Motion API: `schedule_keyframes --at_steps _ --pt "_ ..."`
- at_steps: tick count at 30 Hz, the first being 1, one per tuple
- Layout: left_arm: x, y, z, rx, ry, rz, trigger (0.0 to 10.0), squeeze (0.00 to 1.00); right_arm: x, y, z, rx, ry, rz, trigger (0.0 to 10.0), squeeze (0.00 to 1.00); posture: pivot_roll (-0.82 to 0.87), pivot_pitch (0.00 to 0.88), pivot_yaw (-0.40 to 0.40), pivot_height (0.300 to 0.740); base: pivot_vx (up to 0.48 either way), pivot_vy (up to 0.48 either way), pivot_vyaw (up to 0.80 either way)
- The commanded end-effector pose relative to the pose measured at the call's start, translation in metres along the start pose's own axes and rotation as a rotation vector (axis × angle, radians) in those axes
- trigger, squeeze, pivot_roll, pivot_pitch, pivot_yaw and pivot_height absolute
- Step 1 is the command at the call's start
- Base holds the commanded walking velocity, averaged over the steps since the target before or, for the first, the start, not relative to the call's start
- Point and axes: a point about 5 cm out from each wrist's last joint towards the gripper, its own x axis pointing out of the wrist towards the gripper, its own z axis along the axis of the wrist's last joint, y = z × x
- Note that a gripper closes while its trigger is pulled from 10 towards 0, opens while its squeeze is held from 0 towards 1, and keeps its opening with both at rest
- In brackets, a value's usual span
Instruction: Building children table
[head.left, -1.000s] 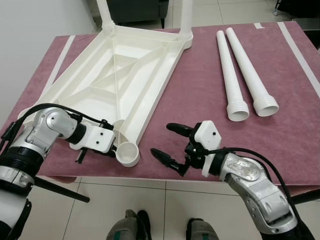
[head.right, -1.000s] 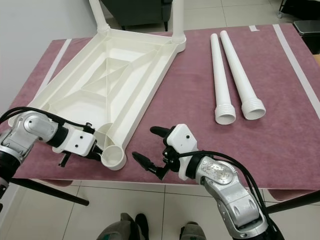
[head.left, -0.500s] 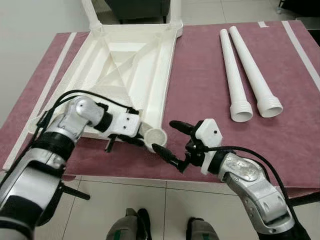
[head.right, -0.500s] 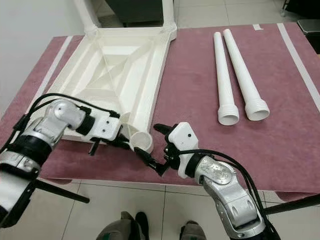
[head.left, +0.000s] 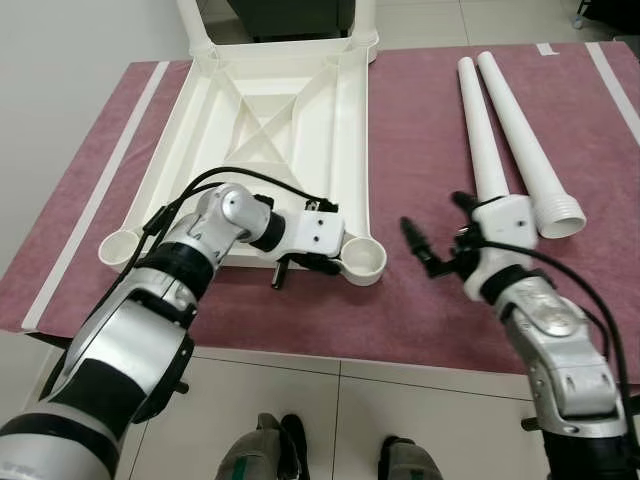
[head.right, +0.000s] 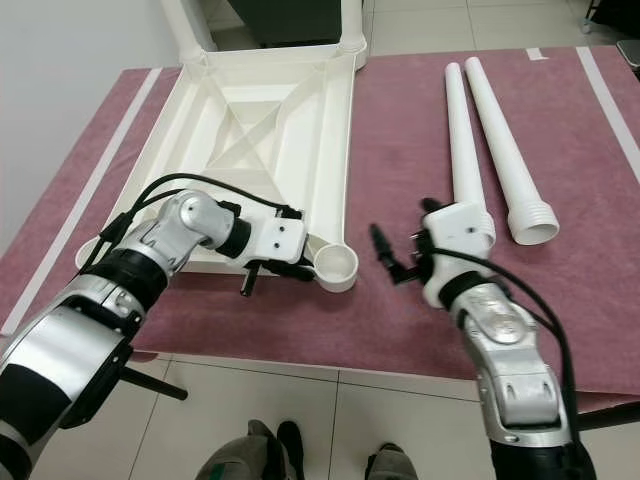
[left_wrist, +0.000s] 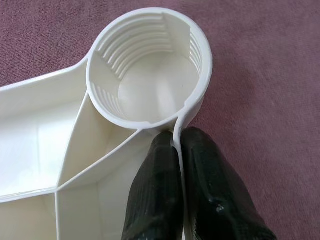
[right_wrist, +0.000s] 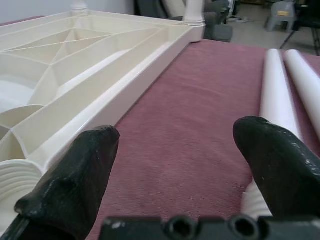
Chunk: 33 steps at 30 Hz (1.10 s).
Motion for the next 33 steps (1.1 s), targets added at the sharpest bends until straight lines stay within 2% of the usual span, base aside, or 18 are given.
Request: schedule_keyframes --at_steps 1,8,9,10,11,19,20,21,22,26,28,30,33 --pt "0.002 0.022 0.006 0.012 -0.006 0.402 10.0 0.00 -0.002 0.006 -0.001 0.022 -0.003 0.022 10.0 0.00 -0.13 0.190 0.206 0.740 0.000 0.000 0.00" --pt "0.012 0.029 0.017 -0.010 -0.031 0.470 10.0 0.01 -0.006 0.012 -0.003 0.059 -0.008 0.015 10.0 0.00 -0.14 0.188 0.213 0.740 0.000 0.000 0.00" --pt "0.016 0.032 0.021 -0.013 -0.044 0.494 10.0 0.36 -0.005 0.017 -0.003 0.074 -0.013 0.012 10.0 0.00 -0.14 0.187 0.215 0.740 0.000 0.000 0.00" --pt "0.016 0.032 0.021 -0.013 -0.044 0.494 10.0 0.36 -0.005 0.017 -0.003 0.074 -0.013 0.012 10.0 0.00 -0.14 0.187 0.215 0.740 0.000 0.000 0.00" --pt "0.018 0.032 0.022 -0.018 -0.051 0.499 10.0 1.00 -0.005 0.020 -0.003 0.082 -0.016 0.013 10.0 0.00 -0.15 0.186 0.216 0.740 0.000 0.000 0.00" --pt "0.020 0.027 0.019 -0.045 -0.094 0.503 10.0 1.00 -0.002 0.026 -0.002 0.117 -0.037 -0.002 10.0 0.00 -0.15 0.180 0.211 0.740 0.000 0.000 0.00" --pt "0.017 0.026 0.018 -0.044 -0.104 0.520 10.0 0.79 -0.001 0.027 -0.001 0.120 -0.048 -0.016 10.0 0.00 -0.14 0.177 0.207 0.740 0.000 0.000 0.00" --pt "0.017 0.026 0.018 -0.044 -0.104 0.520 10.0 0.79 -0.001 0.027 -0.001 0.120 -0.048 -0.016 10.0 0.00 -0.14 0.177 0.207 0.740 0.000 0.000 0.00" --pt "0.011 0.025 0.014 -0.060 -0.124 0.540 10.0 0.00 0.002 0.026 0.001 0.121 -0.062 -0.037 10.0 0.00 -0.13 0.176 0.202 0.740 0.000 0.000 0.00" --pt "0.004 0.023 0.012 -0.075 -0.167 0.555 10.0 0.00 0.005 0.023 0.004 0.116 -0.080 -0.057 10.0 0.00 -0.13 0.174 0.197 0.740 0.000 0.000 0.00" --pt "-0.003 0.017 0.009 -0.065 -0.211 0.545 10.0 0.00 0.008 0.021 0.008 0.110 -0.097 -0.067 10.0 0.00 -0.12 0.172 0.191 0.740 0.000 0.000 0.00" --pt "-0.008 0.016 0.008 -0.082 -0.227 0.565 10.0 0.00 0.010 0.020 0.009 0.109 -0.102 -0.069 10.0 0.00 -0.12 0.169 0.186 0.740 0.000 0.000 0.00" --pt "-0.021 0.017 -0.002 -0.152 -0.222 0.655 10.0 0.00 0.012 0.020 0.010 0.110 -0.111 -0.069 10.0 0.00 -0.11 0.162 0.177 0.740 0.000 0.000 0.00"
